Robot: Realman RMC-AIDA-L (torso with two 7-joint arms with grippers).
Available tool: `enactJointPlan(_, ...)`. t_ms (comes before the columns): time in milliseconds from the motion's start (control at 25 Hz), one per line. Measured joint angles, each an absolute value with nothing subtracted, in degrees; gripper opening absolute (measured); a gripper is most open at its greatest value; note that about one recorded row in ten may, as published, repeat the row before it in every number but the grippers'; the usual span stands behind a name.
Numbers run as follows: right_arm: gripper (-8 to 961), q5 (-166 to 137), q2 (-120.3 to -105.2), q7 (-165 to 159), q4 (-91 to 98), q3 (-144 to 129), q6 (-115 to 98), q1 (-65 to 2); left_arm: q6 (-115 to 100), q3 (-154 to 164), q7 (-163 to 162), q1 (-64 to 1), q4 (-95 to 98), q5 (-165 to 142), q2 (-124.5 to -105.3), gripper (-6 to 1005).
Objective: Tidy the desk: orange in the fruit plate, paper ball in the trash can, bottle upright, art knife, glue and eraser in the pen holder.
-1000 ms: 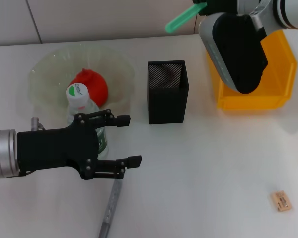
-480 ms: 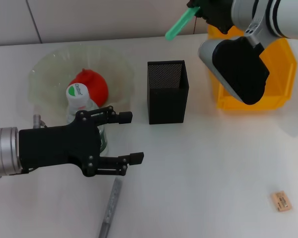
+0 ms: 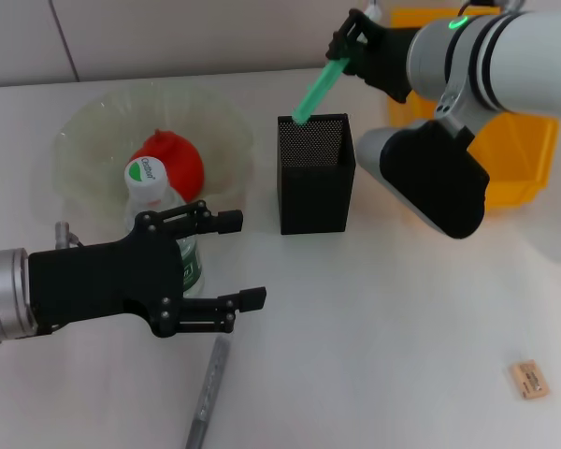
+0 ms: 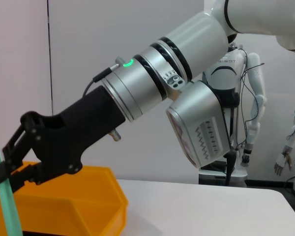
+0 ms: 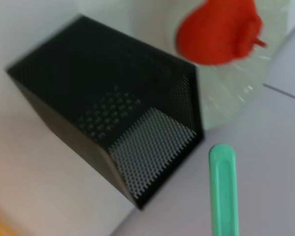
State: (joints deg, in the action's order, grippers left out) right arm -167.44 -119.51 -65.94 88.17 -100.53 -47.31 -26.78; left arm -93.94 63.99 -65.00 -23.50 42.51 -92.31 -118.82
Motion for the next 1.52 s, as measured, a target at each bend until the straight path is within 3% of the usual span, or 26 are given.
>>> enactJointPlan(1520,173,-167.4,-119.62,-65.6,90.6,-103.2,-46.1,-21.2,-94.1,64.0,-63.8,-24.1,41.6,-91.4,-118.83,864)
